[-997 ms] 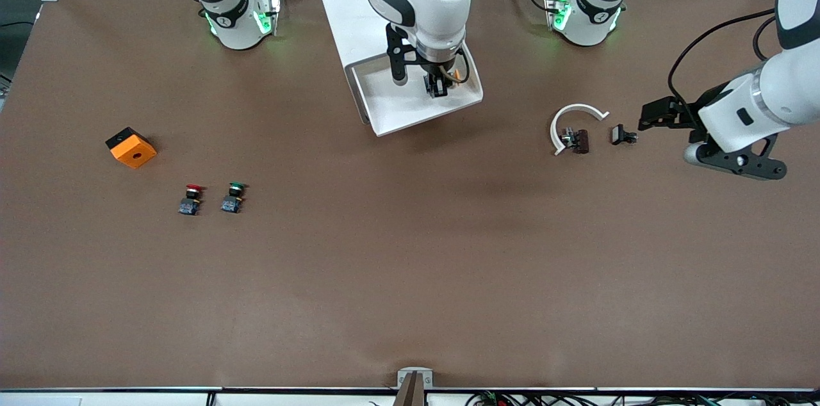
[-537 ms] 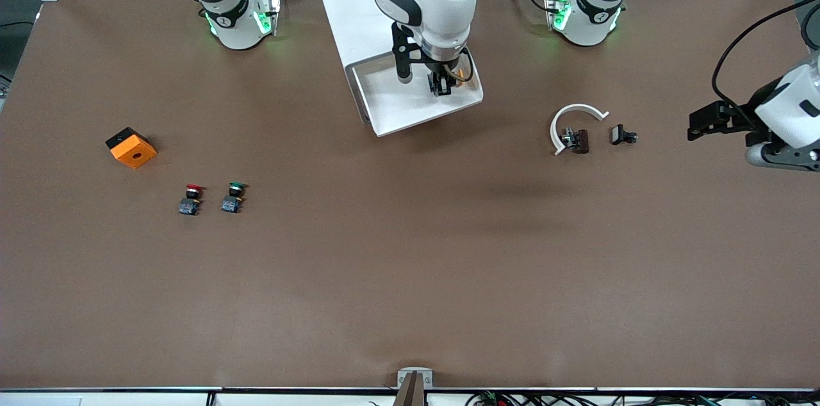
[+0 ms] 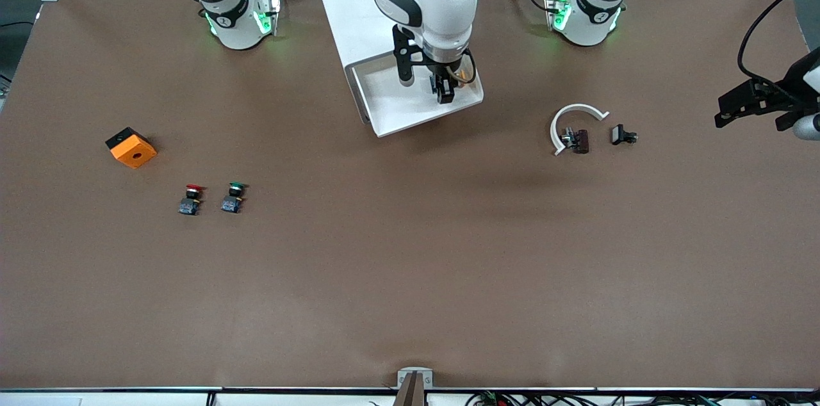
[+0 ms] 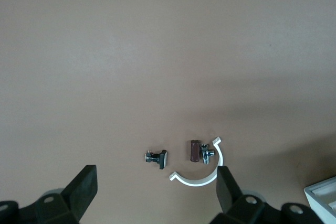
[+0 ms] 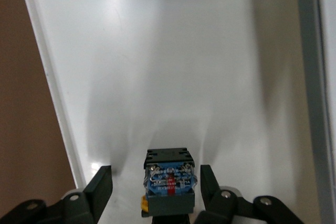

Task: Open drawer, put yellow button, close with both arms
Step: 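Lower the button into the drawer while the left gripper releases and withdraws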

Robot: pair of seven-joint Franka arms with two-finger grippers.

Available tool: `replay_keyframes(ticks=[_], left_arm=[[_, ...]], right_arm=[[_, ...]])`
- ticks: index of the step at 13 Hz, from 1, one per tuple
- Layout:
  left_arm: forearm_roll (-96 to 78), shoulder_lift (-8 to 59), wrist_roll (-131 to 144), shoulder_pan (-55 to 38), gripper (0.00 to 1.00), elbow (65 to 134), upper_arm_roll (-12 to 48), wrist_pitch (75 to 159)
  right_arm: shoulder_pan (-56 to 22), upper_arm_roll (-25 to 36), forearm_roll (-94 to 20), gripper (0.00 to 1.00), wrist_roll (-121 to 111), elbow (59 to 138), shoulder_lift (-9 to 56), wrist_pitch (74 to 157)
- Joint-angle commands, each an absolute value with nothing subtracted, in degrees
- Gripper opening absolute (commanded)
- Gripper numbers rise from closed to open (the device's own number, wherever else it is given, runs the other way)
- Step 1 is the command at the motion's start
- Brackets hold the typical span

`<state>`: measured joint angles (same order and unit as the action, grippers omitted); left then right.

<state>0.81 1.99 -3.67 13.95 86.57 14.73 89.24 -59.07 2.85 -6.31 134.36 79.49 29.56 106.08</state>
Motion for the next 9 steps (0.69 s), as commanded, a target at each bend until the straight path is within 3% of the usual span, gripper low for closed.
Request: replay_keyframes(ticks=[1,9], left_arm=[[0.4,0.6,-4.2,14.6,1.0,89.2,15.1,93.2],[0.3,1.2,-4.2,13.6,1.0,89.0,15.2,94.8]], right_arm=[[-58.0,2.6,-6.7,1.0,127.2,75.5,30.7,102.3],[-47.3,2.7,-6.6,1.0,85.9,67.7,27.5,81.5]])
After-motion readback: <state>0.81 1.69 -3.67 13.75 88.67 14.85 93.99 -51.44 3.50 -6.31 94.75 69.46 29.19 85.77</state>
